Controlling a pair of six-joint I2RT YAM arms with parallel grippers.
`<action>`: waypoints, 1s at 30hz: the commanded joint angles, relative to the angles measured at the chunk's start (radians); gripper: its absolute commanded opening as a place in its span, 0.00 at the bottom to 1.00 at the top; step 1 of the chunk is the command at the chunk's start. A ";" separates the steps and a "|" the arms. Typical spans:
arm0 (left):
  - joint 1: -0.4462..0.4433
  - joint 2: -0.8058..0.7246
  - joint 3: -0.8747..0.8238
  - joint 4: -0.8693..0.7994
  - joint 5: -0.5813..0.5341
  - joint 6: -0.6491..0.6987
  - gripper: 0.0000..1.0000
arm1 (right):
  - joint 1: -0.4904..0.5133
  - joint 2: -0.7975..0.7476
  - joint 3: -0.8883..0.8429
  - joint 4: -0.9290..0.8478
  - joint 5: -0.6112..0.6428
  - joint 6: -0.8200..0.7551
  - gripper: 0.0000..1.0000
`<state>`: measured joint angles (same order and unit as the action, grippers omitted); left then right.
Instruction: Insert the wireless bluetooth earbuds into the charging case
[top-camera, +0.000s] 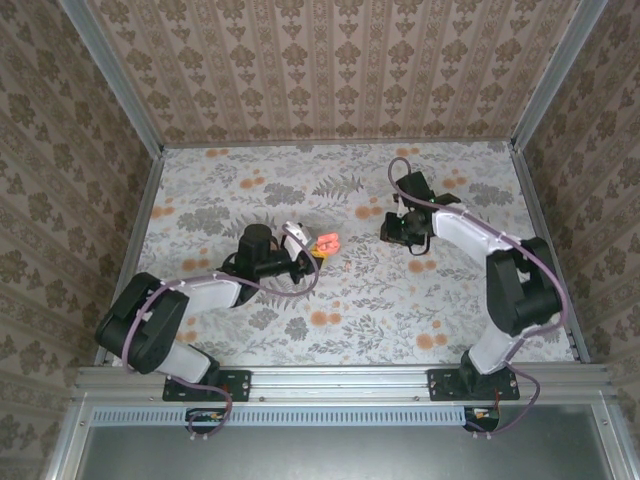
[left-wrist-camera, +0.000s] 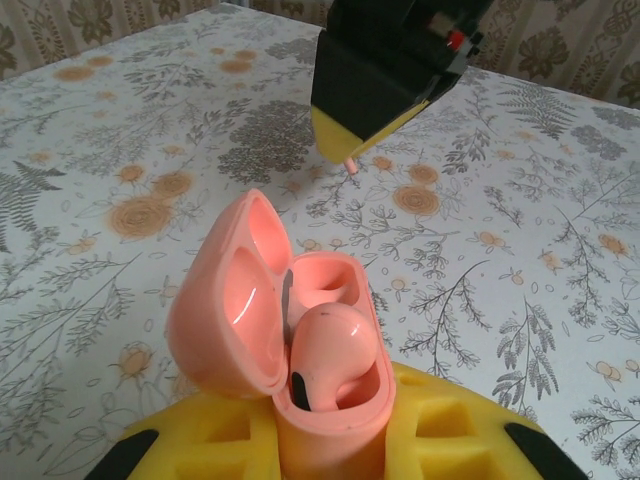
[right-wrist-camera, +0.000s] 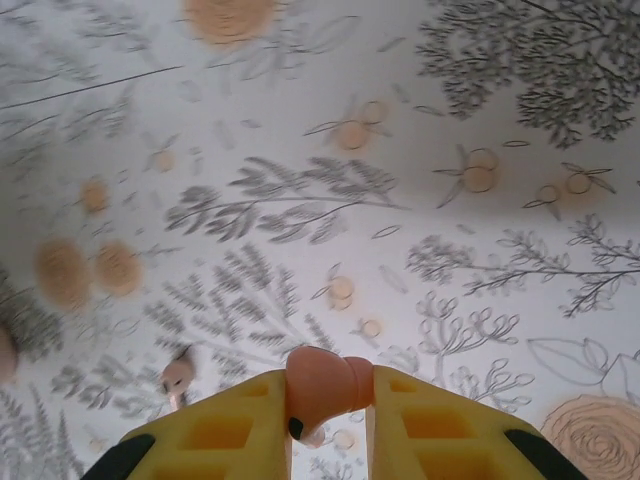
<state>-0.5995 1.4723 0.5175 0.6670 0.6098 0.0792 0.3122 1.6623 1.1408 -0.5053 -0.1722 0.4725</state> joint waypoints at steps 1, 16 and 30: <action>-0.024 0.023 0.021 0.072 0.025 -0.029 0.16 | 0.032 -0.111 -0.099 0.170 0.017 -0.054 0.22; -0.116 0.115 0.100 0.163 -0.008 -0.095 0.16 | 0.111 -0.473 -0.401 0.553 -0.100 -0.031 0.23; -0.125 0.111 0.093 0.253 -0.013 -0.167 0.16 | 0.148 -0.569 -0.477 0.632 -0.110 -0.009 0.24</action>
<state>-0.7197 1.5764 0.5949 0.8501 0.5972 -0.0463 0.4519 1.1172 0.6811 0.0750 -0.2668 0.4480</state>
